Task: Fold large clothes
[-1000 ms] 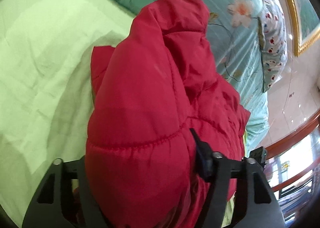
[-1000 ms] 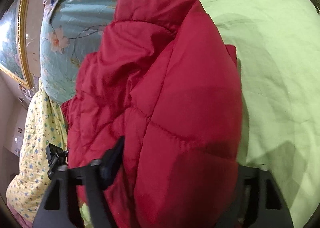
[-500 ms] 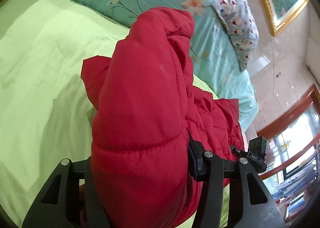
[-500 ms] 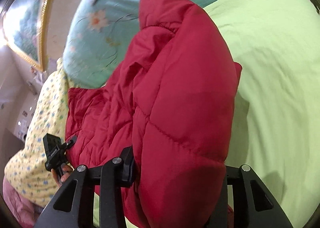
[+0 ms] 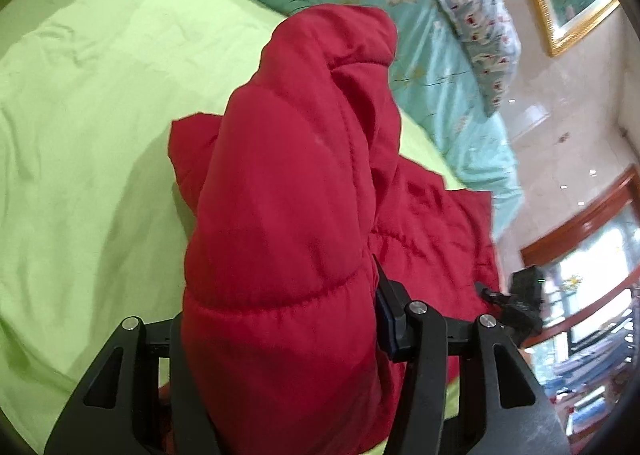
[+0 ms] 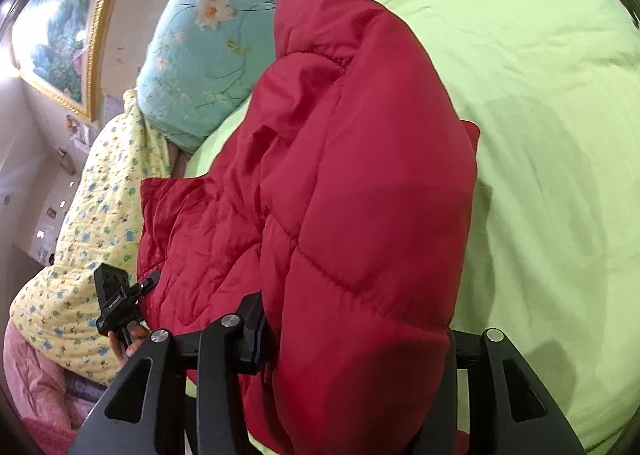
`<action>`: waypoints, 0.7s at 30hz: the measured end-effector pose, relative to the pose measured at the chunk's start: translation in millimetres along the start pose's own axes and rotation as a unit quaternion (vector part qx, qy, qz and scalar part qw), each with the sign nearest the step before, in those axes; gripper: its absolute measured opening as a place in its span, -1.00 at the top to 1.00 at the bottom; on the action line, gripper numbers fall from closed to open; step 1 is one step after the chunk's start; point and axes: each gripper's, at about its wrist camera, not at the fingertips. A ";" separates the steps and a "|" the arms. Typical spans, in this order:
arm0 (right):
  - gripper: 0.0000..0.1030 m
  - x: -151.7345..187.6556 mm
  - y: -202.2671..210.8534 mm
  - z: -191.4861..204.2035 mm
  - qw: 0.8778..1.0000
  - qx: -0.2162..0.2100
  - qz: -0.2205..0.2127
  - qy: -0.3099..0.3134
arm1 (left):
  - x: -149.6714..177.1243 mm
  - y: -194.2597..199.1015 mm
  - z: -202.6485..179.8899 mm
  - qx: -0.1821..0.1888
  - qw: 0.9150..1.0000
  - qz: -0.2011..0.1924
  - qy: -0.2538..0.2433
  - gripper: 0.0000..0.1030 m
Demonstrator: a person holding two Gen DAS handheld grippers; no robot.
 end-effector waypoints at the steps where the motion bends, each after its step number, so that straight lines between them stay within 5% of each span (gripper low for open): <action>1: 0.00 -0.1 -1.9 -2.1 1.000 0.005 -0.002 -0.001 | 1.1 -3.4 2.0 -0.009 1.000 0.001 -0.001 -0.03; 10: -0.43 4.1 -8.3 -21.5 0.999 0.028 -0.014 -0.007 | 12.7 -14.5 6.1 -0.079 0.996 -0.032 -0.020 -0.45; 21: -0.68 7.5 -4.7 -19.3 0.997 0.067 -0.043 0.013 | 14.7 29.9 -10.7 -0.121 0.988 -0.096 -0.025 -0.47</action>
Point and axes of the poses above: each gripper's, at about its wrist camera, not at the fingertips, and y roughly against the way its jaws point, z to its left, x to its underside, and after that the axes turned 10 degrees about -z, right-handed
